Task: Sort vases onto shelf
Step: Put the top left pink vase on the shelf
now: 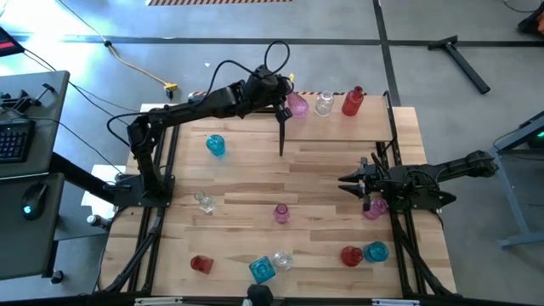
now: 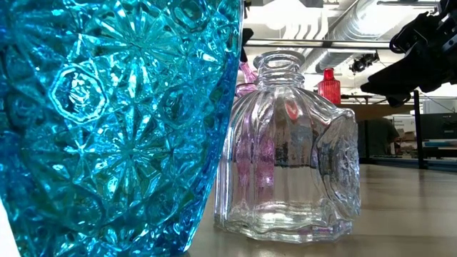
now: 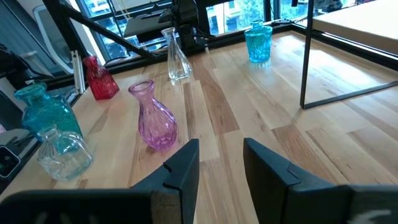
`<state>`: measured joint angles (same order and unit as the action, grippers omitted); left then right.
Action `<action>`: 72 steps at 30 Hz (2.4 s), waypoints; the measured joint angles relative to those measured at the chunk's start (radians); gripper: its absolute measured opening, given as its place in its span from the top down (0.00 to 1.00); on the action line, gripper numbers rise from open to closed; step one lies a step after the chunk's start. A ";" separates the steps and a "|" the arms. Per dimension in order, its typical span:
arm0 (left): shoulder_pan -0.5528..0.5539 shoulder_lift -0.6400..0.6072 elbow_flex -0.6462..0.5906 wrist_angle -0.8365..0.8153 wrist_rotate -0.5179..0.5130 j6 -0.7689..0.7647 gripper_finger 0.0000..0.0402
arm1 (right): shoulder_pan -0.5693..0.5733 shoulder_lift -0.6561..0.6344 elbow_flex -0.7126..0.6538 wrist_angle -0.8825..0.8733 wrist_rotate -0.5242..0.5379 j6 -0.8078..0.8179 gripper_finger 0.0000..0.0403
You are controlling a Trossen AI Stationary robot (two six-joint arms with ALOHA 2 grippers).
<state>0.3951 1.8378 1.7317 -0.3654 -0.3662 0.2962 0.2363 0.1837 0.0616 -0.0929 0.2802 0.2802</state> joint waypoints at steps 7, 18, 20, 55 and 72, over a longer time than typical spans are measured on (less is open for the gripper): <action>-0.005 0.000 0.000 -0.002 -0.001 -0.007 0.95 | 0.000 0.000 0.000 -0.001 0.000 0.000 0.73; -0.010 0.002 0.000 -0.002 -0.011 -0.006 0.95 | 0.000 0.000 0.000 -0.001 0.000 0.000 0.73; -0.010 0.002 0.000 -0.002 -0.014 0.000 0.95 | 0.000 0.000 0.000 -0.001 0.000 0.000 0.73; -0.043 -0.001 0.008 0.001 -0.045 0.074 0.96 | 0.000 0.000 0.000 -0.001 0.000 0.000 0.73; -0.043 0.002 0.010 -0.007 -0.105 0.162 0.96 | 0.000 0.000 0.000 -0.001 0.000 0.000 0.73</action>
<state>0.3523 1.8395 1.7414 -0.3720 -0.4716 0.4582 0.2363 0.1837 0.0616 -0.0940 0.2799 0.2802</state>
